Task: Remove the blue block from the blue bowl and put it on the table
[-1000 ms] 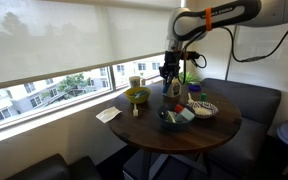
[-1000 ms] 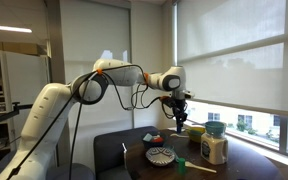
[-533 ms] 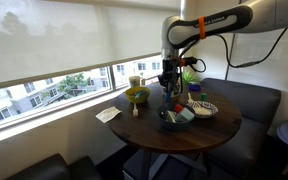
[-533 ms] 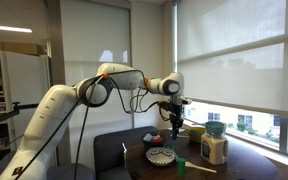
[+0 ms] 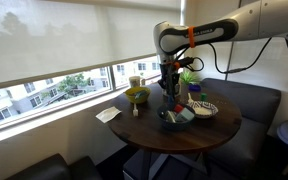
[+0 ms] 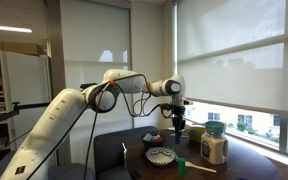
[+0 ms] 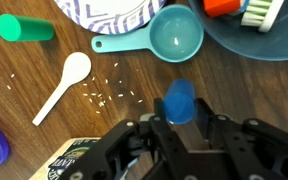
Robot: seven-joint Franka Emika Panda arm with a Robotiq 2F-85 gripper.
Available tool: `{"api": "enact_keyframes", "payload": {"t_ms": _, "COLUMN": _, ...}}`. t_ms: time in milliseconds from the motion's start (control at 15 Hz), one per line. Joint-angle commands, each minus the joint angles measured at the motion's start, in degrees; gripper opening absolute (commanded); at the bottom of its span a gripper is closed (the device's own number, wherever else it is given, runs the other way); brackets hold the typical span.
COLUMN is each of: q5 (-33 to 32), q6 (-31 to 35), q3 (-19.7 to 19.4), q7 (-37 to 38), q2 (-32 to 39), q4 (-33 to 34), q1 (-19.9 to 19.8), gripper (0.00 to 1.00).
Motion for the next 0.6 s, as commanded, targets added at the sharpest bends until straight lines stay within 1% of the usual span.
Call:
{"api": "enact_keyframes", "payload": {"t_ms": 0, "q5": -3.15, "q6": -3.99, "q3": -1.69, "q7": 0.94, "q2": 6.51, "q4": 9.85, "q1": 1.89, "gripper": 0.1}}
{"api": "enact_keyframes", "payload": {"t_ms": 200, "q5": -4.38, "q6": -3.68, "q3": -2.35, "q7": 1.17, "q2": 9.54, "q4": 13.49, "q1": 2.62, "gripper": 0.1}}
{"api": "enact_keyframes", "payload": {"t_ms": 267, "q5": -4.42, "q6": -2.95, "q3": -1.98, "q7": 1.41, "q2": 10.29, "q4": 14.11, "q1": 2.47, "gripper": 0.1}}
{"api": "enact_keyframes", "payload": {"t_ms": 533, "q5": -4.14, "q6": -3.71, "q3": -1.76, "q7": 1.41, "q2": 12.86, "q4": 17.31, "q1": 2.89, "gripper": 0.1}}
